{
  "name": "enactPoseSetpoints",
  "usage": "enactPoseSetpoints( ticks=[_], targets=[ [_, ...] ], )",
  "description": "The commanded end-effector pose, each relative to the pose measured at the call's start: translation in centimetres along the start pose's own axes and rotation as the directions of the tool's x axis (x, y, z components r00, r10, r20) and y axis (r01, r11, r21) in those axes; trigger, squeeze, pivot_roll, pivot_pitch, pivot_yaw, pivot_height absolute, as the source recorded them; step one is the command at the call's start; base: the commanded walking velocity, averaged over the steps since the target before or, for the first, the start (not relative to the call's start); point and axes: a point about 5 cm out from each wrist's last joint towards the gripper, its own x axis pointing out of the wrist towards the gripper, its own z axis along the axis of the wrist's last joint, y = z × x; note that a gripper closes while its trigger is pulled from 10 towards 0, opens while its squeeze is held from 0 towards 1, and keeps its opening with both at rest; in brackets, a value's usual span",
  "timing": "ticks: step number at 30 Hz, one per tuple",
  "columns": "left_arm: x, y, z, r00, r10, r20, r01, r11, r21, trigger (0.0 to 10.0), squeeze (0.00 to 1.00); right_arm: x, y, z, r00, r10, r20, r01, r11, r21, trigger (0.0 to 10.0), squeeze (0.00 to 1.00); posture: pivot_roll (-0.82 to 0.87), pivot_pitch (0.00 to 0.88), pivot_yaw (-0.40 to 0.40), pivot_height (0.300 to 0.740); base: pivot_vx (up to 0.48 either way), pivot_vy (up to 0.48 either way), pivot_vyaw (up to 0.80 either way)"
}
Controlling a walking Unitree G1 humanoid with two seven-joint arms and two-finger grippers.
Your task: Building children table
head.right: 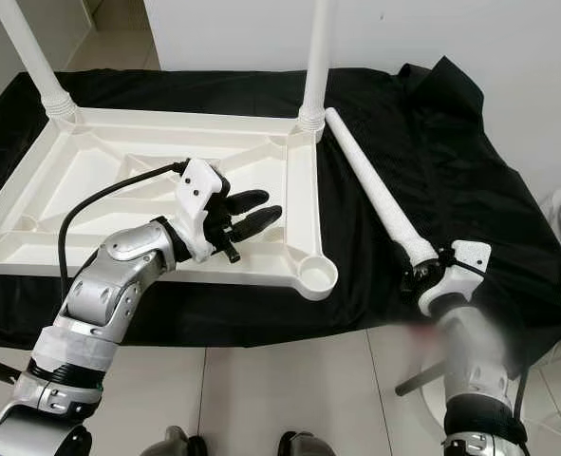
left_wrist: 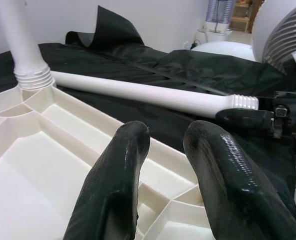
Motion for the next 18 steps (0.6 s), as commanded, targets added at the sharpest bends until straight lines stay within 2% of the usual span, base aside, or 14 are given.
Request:
enactPoseSetpoints(
  ticks=[1, 4, 5, 6, 18],
  targets=[
    [0.0, 0.4, 0.0, 0.997, 0.083, -0.002, -0.083, 0.996, 0.011, 10.0, 0.0, -0.3, 0.3, -1.5, 0.998, 0.02, -0.066, -0.02, 1.0, 0.003, 10.0, 1.0, -0.05, 0.105, -0.001, 0.74, 0.0, 0.0, 0.0],
    [-0.1, 0.4, 0.0, 0.996, 0.085, 0.001, -0.085, 0.996, 0.01, 10.0, 0.0, -0.2, 0.3, -1.4, 0.998, 0.022, -0.058, -0.022, 1.0, -0.003, 10.0, 1.0, -0.05, 0.103, -0.002, 0.74, 0.0, 0.0, 0.0],
    [-0.1, 0.4, 0.0, 0.996, 0.087, 0.001, -0.087, 0.996, 0.009, 10.0, 0.0, -0.2, 0.4, -1.3, 0.998, 0.027, -0.059, -0.028, 0.999, -0.015, 10.0, 0.62, -0.05, 0.103, -0.002, 0.74, 0.0, 0.0, 0.0],
    [-0.1, 0.4, 0.0, 0.996, 0.088, 0.001, -0.088, 0.996, 0.008, 10.0, 0.0, -0.1, 0.4, -1.3, 0.998, 0.031, -0.059, -0.032, 0.999, -0.024, 10.0, 0.0, -0.05, 0.102, -0.001, 0.74, 0.0, 0.0, 0.0],
    [0.0, 0.5, 0.1, 0.996, 0.089, 0.004, -0.089, 0.996, 0.014, 10.0, 0.0, 1.0, 1.0, -0.6, 0.992, 0.119, -0.045, -0.121, 0.992, -0.038, 10.0, 0.0, -0.04, 0.088, 0.004, 0.74, 0.0, 0.0, 0.0]
  ],
)
